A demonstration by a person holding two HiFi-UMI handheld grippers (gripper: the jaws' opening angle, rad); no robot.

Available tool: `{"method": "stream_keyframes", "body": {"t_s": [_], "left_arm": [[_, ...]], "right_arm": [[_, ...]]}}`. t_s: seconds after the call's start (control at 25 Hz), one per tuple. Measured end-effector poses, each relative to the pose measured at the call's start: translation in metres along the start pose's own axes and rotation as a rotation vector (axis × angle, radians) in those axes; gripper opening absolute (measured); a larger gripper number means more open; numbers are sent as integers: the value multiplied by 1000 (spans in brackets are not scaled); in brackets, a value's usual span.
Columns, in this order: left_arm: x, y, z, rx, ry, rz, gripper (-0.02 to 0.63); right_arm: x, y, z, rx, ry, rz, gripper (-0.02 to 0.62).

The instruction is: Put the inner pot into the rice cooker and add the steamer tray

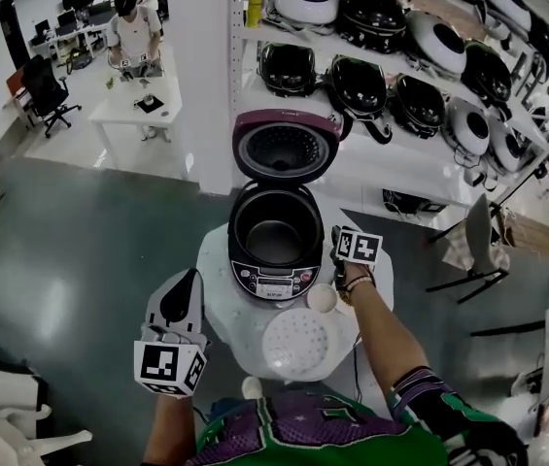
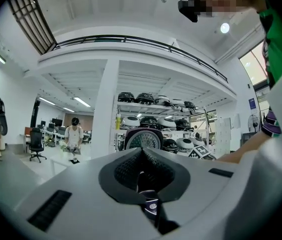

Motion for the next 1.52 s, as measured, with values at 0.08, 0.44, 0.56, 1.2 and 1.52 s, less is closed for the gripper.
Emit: {"method": "stream_keyframes", "body": {"t_s": [0.08,0.44,0.56,1.2,1.52], "left_arm": [[0,2,1,6,24,1,20],[-6,11,10,6,161,8,20],[-11,19,15,26,214,3,20],[-24,13,69,19,325,21,20],[-5,16,109,52,245,-5,20]], "right_arm": [[11,5,9,-18,21,8,100],[76,35,58,-86,150,46,100],[97,54,80,-117,200,40,100],[218,71,124,-133,237,204,100],[299,61,136,-41,125,353,100]]}}
Point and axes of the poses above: the fingertips, and each gripper's own axes: x backward along the fingers, z to its right, y out of its underside, the point moved 5 cm from there along x, backward along the fingers, and after that the axes turned 11 degrees about y, right-handed, at the moved point
